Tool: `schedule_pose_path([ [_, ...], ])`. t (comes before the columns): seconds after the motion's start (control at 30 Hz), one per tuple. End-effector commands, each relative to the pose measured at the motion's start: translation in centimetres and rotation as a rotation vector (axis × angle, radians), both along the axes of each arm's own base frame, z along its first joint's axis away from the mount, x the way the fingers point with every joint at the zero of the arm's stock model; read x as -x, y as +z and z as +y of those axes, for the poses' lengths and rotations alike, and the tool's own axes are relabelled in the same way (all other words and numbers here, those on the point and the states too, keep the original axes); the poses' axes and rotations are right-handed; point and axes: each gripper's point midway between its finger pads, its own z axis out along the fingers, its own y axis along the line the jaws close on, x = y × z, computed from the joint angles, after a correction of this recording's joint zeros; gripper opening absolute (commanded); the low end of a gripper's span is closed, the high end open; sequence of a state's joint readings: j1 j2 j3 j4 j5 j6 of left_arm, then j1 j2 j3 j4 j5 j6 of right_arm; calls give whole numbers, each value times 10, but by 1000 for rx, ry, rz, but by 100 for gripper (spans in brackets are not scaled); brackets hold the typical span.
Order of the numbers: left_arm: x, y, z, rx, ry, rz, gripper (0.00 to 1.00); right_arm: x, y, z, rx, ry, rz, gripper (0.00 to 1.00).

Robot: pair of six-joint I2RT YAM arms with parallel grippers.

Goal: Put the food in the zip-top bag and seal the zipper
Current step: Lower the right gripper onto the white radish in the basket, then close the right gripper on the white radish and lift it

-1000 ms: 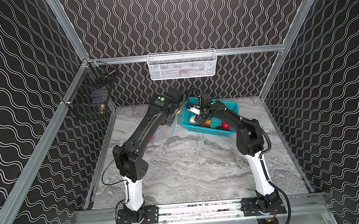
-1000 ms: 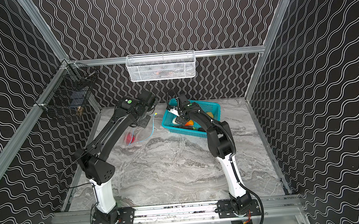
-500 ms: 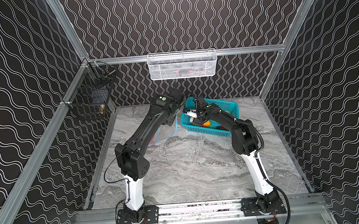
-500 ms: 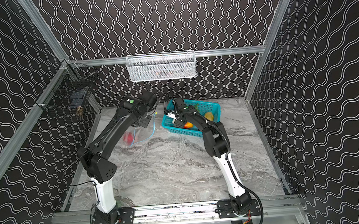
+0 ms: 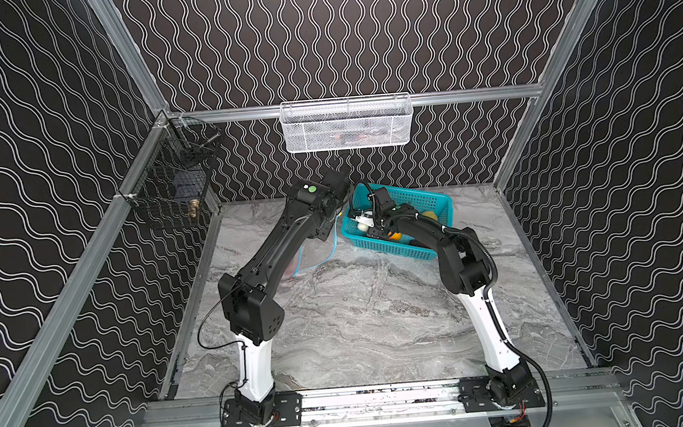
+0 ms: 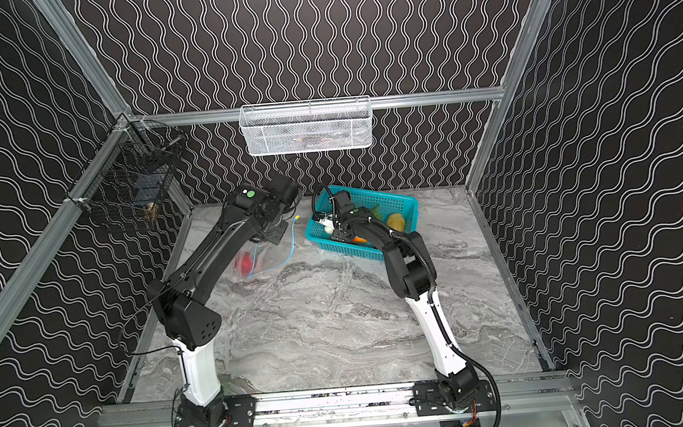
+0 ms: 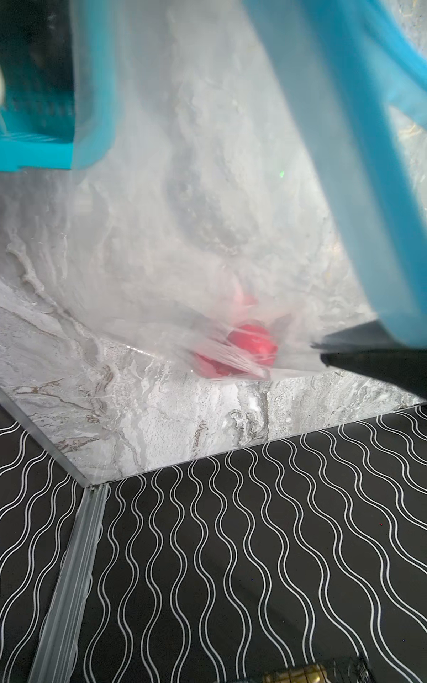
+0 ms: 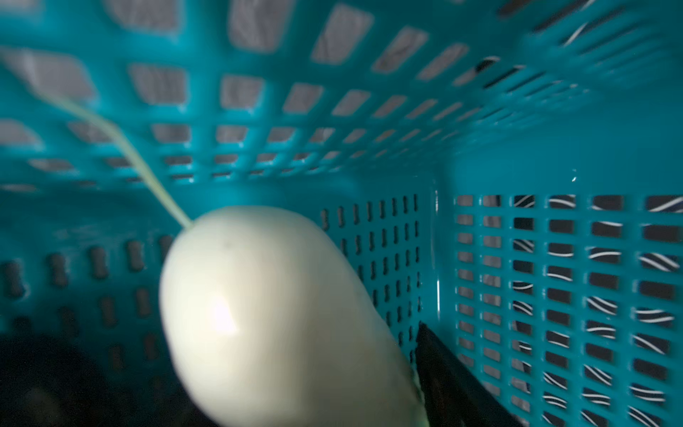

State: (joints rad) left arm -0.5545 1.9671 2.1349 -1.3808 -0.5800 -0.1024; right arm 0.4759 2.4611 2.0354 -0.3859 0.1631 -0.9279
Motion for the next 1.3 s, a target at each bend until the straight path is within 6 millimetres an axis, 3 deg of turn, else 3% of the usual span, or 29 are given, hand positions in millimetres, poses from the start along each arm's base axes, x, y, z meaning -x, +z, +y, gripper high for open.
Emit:
schedule_pose_path([
  [0.0,0,3,1,14,12,-16,0,1,-8,1,-2,9,-8,73],
  [0.17,-1,4,1,14,15,-20,0,-5,4,3,-36,-18,-41,54],
  [0.37,-1,4,1,10,19,-21,0,-8,28,3,-69,-28,-103,44],
  [0.87,0,9,-2,33,13,-20,0,10,140,2,-345,-99,-280,43],
  [1.27,1,9,-4,49,9,-15,0,23,164,2,-552,-162,-263,43],
])
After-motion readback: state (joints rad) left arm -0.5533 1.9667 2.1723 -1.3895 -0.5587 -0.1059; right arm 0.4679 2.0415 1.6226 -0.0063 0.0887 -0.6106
